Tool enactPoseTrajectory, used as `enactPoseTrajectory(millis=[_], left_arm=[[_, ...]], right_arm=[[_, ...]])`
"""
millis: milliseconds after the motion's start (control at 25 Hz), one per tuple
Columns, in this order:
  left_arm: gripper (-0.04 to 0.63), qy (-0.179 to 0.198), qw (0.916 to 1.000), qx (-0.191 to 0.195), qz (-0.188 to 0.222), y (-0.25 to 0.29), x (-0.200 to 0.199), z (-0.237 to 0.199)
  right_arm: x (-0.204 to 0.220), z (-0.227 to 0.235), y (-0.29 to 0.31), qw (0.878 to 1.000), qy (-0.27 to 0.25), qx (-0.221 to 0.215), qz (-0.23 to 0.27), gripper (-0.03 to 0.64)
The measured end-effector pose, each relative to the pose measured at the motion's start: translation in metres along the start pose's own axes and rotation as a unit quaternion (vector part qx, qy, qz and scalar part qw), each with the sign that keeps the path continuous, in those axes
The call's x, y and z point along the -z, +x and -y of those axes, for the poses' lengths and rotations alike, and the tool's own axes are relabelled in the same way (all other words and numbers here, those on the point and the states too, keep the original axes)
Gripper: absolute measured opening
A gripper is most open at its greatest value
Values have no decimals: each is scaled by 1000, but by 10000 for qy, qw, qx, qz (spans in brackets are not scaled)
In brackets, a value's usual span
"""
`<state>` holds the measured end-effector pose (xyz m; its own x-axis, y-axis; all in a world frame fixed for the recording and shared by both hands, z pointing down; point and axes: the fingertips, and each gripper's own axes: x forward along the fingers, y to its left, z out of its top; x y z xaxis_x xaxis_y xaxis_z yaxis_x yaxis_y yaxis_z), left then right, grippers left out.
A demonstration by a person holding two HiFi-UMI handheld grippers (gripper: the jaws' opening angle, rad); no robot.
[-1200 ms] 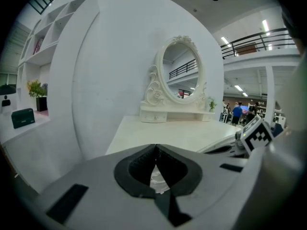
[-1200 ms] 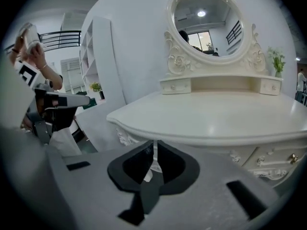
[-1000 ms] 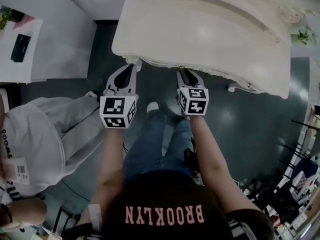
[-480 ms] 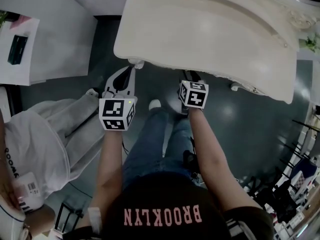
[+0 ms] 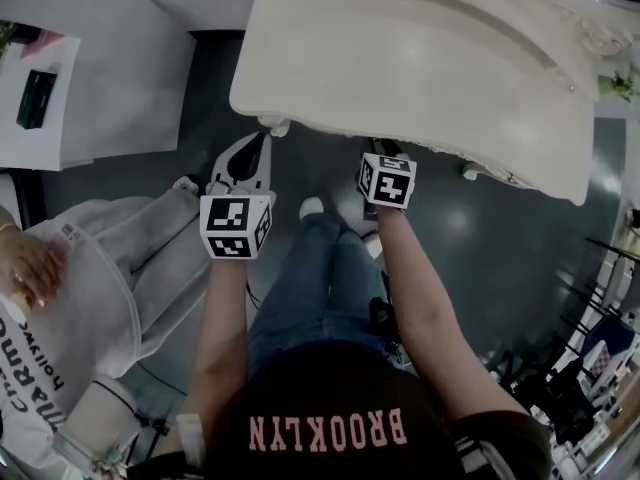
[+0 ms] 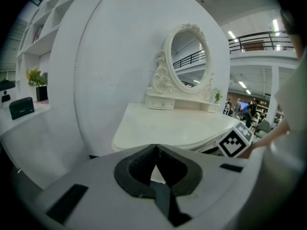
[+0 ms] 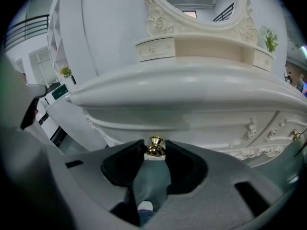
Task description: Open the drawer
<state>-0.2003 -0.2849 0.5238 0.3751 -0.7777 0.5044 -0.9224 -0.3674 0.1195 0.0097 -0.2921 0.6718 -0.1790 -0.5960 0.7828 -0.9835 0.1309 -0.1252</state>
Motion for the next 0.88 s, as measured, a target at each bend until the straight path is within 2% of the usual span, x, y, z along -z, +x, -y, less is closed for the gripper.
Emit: enactPoseTrajectory(millis=[560, 880], left_arm=[[-2, -96, 9999, 57, -53, -11, 19, 31], [-2, -153, 9998, 113, -101, -23, 35, 50]], right_arm=[[3, 0, -5, 9997, -212, -112, -6, 118], [26, -13, -18, 9989, -355, -314, -67, 118]])
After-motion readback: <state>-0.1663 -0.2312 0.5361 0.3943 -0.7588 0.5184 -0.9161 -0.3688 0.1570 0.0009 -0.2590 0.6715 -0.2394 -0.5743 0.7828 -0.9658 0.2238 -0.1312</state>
